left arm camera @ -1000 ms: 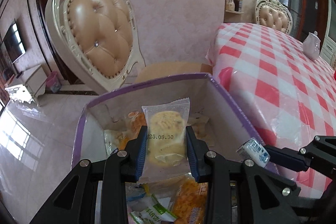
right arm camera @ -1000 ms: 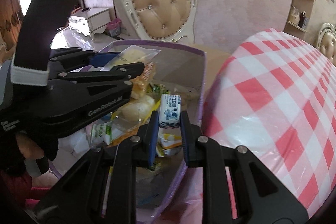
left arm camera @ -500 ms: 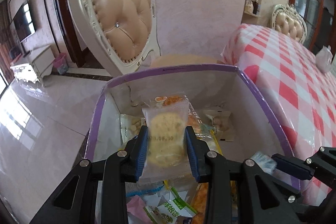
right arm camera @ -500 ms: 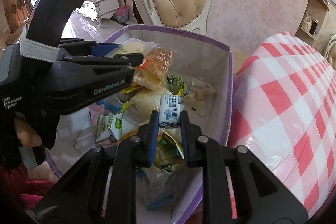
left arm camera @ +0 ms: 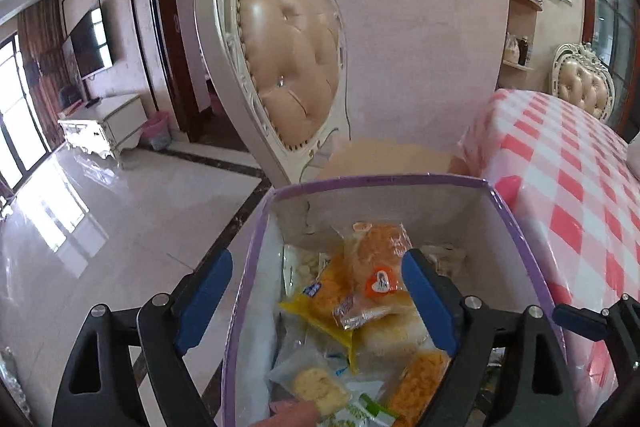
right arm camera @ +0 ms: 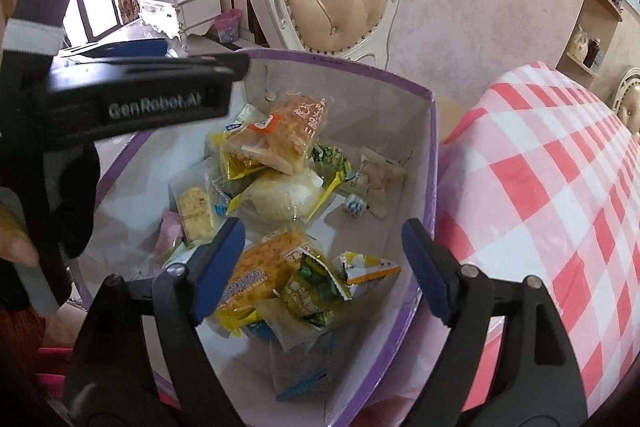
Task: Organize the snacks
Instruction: 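Open both tools over the box to drop the cookie bag and candy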
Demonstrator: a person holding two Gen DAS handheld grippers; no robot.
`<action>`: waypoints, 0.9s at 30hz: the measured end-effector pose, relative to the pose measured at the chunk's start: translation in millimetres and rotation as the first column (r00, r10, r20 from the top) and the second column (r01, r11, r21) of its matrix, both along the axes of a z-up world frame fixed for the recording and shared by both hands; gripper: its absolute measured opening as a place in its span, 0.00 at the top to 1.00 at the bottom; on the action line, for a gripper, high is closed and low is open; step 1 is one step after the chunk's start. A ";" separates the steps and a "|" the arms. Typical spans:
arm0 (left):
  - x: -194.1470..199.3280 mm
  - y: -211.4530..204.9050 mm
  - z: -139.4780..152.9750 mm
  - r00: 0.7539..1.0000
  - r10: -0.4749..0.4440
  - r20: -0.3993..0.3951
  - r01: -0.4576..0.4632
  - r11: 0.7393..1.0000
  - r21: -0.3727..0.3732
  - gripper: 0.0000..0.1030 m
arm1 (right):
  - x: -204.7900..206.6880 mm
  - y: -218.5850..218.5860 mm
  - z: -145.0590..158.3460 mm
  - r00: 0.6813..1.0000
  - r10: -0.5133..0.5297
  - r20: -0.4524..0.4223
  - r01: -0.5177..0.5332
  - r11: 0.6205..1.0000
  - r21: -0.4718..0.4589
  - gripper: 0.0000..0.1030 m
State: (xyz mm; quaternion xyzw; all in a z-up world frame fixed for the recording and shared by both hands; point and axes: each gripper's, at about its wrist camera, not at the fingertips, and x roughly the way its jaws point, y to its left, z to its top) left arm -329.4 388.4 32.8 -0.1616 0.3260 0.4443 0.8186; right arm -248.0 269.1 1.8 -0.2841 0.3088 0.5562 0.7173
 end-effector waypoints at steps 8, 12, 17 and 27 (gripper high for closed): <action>2.5 10.6 -25.1 0.996 -0.079 -0.037 0.070 0.975 -0.212 0.15 | 0.0 2.7 -7.6 0.999 -0.033 -0.030 0.031 0.998 -0.061 0.12; 0.2 10.9 -30.9 0.996 -0.086 -0.037 0.075 0.969 -0.236 0.15 | -0.2 4.3 -11.8 0.998 -0.057 -0.021 0.054 0.994 -0.093 0.12; 0.5 12.5 -35.1 0.995 -0.090 -0.043 0.076 0.964 -0.256 0.15 | -0.7 4.4 -12.5 0.998 -0.062 -0.027 0.059 0.993 -0.099 0.12; 3.2 11.4 -42.0 0.994 -0.098 -0.053 0.080 0.958 -0.277 0.15 | 1.7 1.1 -12.0 0.997 -0.074 -0.033 0.070 0.993 -0.098 0.12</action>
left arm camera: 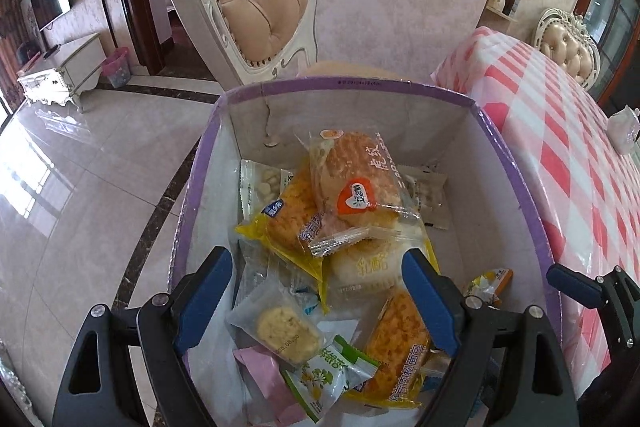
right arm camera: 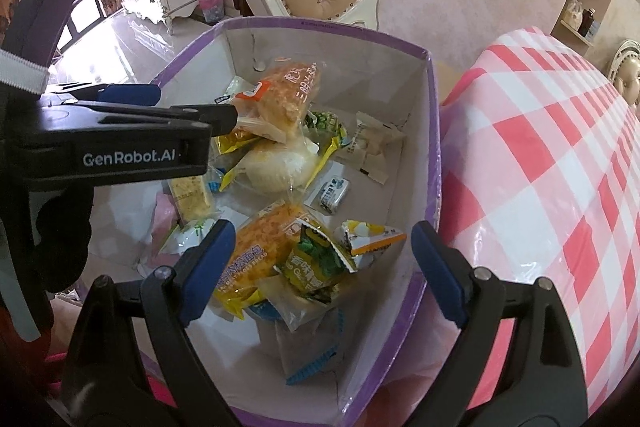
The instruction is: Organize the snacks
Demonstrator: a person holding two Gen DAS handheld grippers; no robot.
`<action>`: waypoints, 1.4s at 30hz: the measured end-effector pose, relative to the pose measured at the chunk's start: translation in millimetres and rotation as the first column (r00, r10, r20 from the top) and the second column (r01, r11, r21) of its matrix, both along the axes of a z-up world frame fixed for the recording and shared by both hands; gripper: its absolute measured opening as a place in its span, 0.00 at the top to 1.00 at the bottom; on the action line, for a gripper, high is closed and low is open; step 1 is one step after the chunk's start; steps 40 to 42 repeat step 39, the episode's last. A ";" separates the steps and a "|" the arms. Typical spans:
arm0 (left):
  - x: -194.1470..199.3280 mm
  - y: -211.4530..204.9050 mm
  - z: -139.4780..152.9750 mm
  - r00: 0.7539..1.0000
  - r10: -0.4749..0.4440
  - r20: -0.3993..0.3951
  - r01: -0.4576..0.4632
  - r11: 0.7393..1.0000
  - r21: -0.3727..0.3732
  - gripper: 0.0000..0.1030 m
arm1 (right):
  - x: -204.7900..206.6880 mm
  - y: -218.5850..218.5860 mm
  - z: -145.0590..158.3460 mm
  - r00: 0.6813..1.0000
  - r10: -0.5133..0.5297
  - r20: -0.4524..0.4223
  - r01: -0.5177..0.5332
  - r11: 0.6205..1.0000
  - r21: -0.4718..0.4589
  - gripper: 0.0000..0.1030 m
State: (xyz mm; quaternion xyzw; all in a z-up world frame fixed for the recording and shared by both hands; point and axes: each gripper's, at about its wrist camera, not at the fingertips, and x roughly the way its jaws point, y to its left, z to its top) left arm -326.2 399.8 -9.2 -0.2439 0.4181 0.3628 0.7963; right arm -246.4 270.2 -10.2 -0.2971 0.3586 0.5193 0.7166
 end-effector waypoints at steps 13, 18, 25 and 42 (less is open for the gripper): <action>0.9 0.5 -2.7 1.000 -0.002 -0.002 0.002 1.000 -0.007 0.15 | 0.3 -0.9 -0.2 1.000 -0.001 -0.001 0.001 1.000 -0.001 0.12; 1.0 0.3 -3.4 1.000 -0.002 -0.002 0.002 1.000 -0.009 0.15 | 0.2 -1.0 -0.3 1.000 0.000 -0.002 0.000 1.000 -0.001 0.12; 1.6 -0.1 -5.0 1.000 -0.002 -0.007 0.002 1.000 -0.012 0.15 | 0.4 -1.2 -0.5 1.000 0.000 -0.003 0.000 1.000 -0.002 0.12; 1.4 -1.9 -6.8 1.000 0.008 -0.016 -0.009 1.000 -0.017 0.15 | 0.4 -1.4 -1.4 1.000 -0.002 -0.005 0.002 1.000 -0.002 0.12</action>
